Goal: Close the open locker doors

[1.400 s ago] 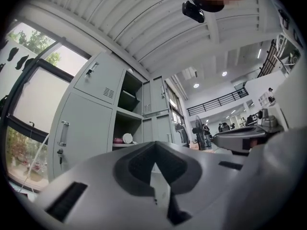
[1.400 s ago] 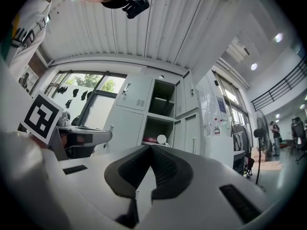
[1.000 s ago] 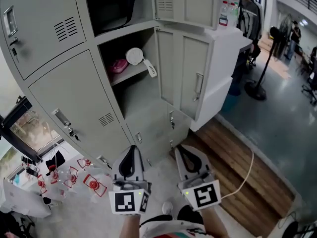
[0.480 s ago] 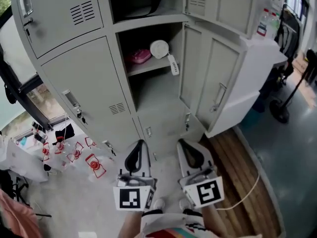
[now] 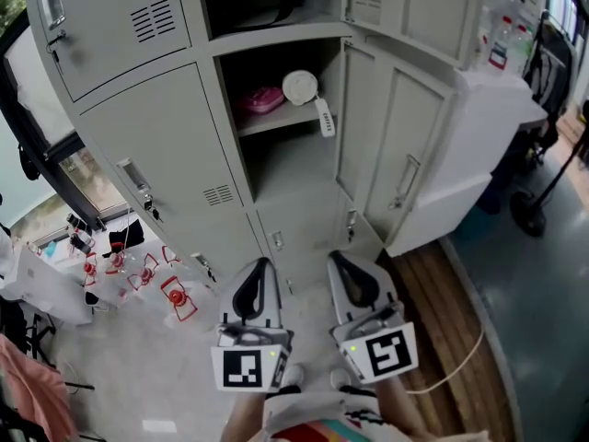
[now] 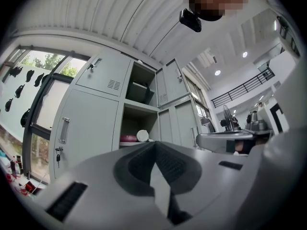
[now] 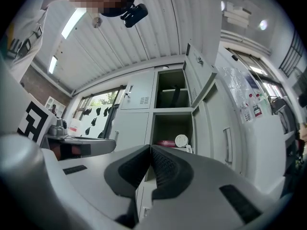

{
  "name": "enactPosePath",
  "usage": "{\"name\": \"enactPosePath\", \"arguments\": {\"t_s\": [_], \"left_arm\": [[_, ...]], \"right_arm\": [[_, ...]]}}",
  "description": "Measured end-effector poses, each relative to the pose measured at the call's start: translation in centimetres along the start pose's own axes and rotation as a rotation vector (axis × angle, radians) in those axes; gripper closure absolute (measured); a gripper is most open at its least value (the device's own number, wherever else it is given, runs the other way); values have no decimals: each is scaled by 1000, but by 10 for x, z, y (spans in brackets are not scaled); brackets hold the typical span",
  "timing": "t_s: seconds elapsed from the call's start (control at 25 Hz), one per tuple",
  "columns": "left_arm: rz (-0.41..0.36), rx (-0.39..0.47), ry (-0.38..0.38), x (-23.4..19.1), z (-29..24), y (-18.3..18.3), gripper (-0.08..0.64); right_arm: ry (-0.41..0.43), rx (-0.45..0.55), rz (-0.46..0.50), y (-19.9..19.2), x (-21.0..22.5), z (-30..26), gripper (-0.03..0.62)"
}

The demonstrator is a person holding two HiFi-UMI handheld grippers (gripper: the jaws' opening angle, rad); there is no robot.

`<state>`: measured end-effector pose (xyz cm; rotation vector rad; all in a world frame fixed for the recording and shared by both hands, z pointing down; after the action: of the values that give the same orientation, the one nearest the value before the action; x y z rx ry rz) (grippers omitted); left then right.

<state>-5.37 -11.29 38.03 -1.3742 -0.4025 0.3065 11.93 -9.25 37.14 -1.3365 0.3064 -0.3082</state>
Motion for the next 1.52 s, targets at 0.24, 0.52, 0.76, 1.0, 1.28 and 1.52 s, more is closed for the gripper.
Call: {"name": "enactPosePath", "arguments": {"t_s": [0.24,0.52,0.76,1.0,1.28,1.52], "left_arm": [[1,12,-8,-4,-1,3,555],[5,15,-12,-10,1,2,555],[14,15,-15,-13,2,1,555],[11,21,-29,-12,0,1,555],[13,20,-55,-9,-9,-1,555],[20,12,-60,-10,-17,-4,555]], "right_arm": [[-12,0,7,2,-1,0,586],[-6,14,12,3,-9,-1,578],[-71,40,-29,0,-10,-7,137],[-84,44,-26,-1,-3,-4,130],[-70,-54,-37,-9,5,-7,126],[-67,-10,-30,6,32,-4,127]]}}
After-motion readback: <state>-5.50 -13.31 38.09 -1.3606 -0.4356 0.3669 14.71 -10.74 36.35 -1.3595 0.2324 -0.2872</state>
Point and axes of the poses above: the fingertips, and each gripper's own axes: z backward along the fingers, x to its right, y out of its top, the point moved 9 cm from there along z, backward along the fingers, and after that the axes turned 3 degrees about -z, right-handed, at the moved point
